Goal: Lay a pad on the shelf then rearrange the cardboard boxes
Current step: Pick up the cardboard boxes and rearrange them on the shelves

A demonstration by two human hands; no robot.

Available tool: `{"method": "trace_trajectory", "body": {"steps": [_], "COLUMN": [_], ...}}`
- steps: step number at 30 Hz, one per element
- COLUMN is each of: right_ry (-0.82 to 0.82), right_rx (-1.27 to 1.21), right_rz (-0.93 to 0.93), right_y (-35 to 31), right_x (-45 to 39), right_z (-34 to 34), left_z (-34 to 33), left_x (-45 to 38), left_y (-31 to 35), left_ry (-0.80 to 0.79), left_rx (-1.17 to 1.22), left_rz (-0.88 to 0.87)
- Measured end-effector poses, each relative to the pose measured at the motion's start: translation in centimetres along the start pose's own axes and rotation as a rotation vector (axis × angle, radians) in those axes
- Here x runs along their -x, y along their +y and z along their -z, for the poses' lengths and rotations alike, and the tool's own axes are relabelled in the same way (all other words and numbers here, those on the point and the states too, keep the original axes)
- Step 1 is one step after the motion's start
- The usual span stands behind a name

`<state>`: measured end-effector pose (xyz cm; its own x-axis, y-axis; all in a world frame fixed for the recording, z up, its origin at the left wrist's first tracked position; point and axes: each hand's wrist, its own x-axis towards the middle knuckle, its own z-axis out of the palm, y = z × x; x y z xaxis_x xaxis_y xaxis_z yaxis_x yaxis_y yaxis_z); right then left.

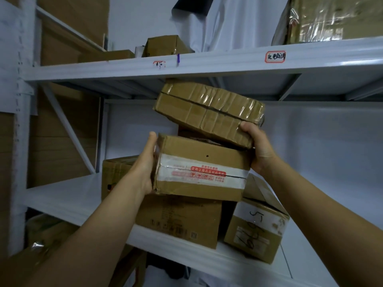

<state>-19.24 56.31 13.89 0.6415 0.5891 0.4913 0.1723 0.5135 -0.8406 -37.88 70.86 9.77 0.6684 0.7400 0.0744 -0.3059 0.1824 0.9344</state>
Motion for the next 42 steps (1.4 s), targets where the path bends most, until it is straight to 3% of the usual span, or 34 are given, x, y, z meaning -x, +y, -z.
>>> {"method": "trace_trajectory", "body": {"steps": [9, 16, 23, 32, 42], "right_ry": [-0.054, -0.075, -0.079, -0.088, 0.111], "right_rx": [0.075, -0.102, -0.03, 0.006, 0.048], "right_rz": [0.074, 0.068, 0.122, 0.056, -0.158], "right_y": [-2.5, -3.8, -5.3, -4.0, 1.6], "right_x": [4.5, 8.0, 12.1, 19.3, 31.0], "right_z": [1.1, 1.3, 2.2, 3.5, 7.1], "left_z": [-1.3, -1.1, -1.7, 1.6, 3.7], "left_x": [6.8, 11.8, 15.6, 19.5, 24.9], "left_y": [-1.0, -1.8, -3.1, -7.2, -14.8], "left_ry": [0.074, 0.122, 0.089, -0.001, -0.007], "left_rx": [0.048, 0.135, 0.166, 0.081, -0.058], "left_rz": [0.124, 0.06, 0.036, 0.307, 0.551]}}
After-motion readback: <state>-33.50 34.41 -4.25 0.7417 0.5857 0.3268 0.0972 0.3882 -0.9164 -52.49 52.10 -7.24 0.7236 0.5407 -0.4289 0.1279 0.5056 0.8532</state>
